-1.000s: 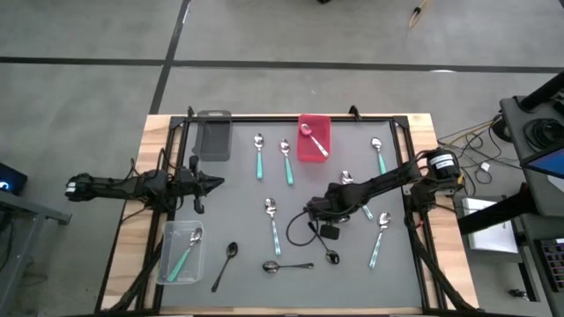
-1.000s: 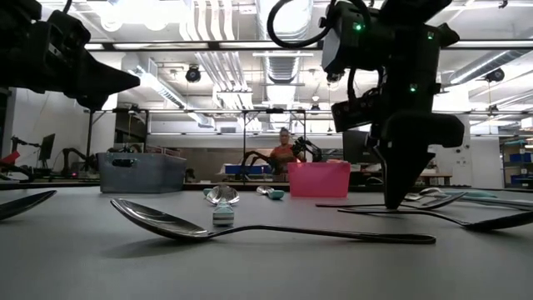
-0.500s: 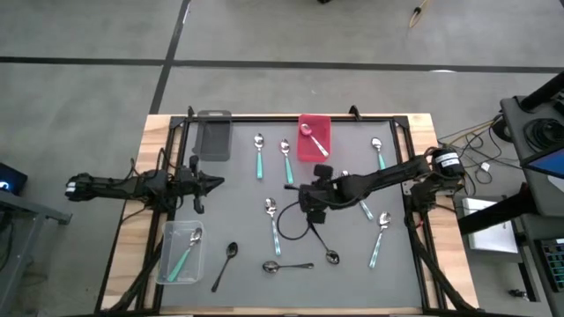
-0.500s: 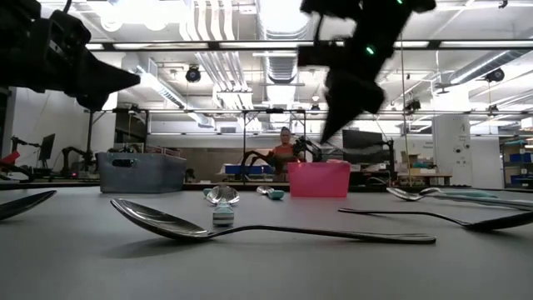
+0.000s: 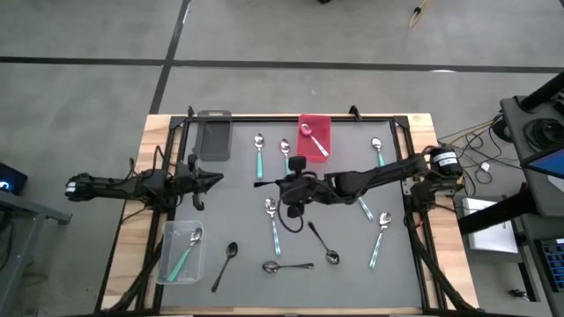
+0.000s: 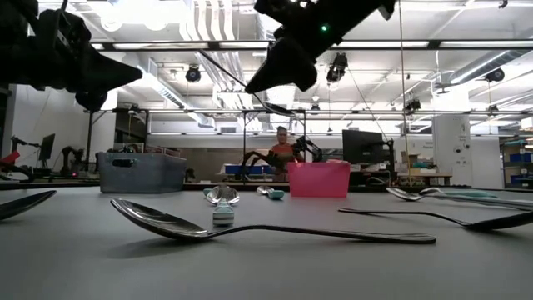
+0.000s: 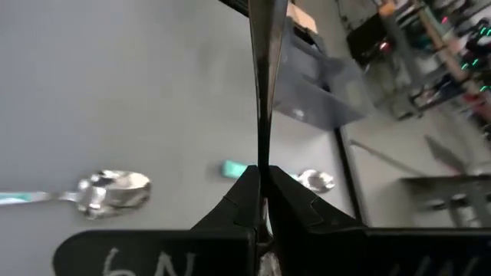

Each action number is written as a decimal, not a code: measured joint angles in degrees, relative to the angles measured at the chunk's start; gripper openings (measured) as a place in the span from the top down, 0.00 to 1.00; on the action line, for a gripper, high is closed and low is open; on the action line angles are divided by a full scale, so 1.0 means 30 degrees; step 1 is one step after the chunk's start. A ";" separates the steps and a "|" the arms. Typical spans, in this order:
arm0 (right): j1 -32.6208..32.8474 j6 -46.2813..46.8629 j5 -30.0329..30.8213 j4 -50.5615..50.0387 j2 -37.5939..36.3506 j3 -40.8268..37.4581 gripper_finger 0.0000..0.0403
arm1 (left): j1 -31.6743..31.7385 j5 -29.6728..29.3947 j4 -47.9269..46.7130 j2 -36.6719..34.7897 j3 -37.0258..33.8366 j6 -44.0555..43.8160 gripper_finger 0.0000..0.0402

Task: Sort silverware by color (type)
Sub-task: Put the black spoon into the black bin

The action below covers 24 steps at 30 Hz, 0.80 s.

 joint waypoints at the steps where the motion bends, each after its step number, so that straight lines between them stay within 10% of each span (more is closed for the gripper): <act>1: -0.0061 -0.0480 -0.0009 0.0161 0.0000 0.0000 0.98 | 0.0006 0.0000 0.0033 0.0014 0.0000 -0.0092 1.00; 24: -0.1078 -0.9670 0.4574 0.0015 0.5139 0.5374 0.98 | 0.0000 -0.1241 0.5229 0.4403 0.0007 -0.1710 0.62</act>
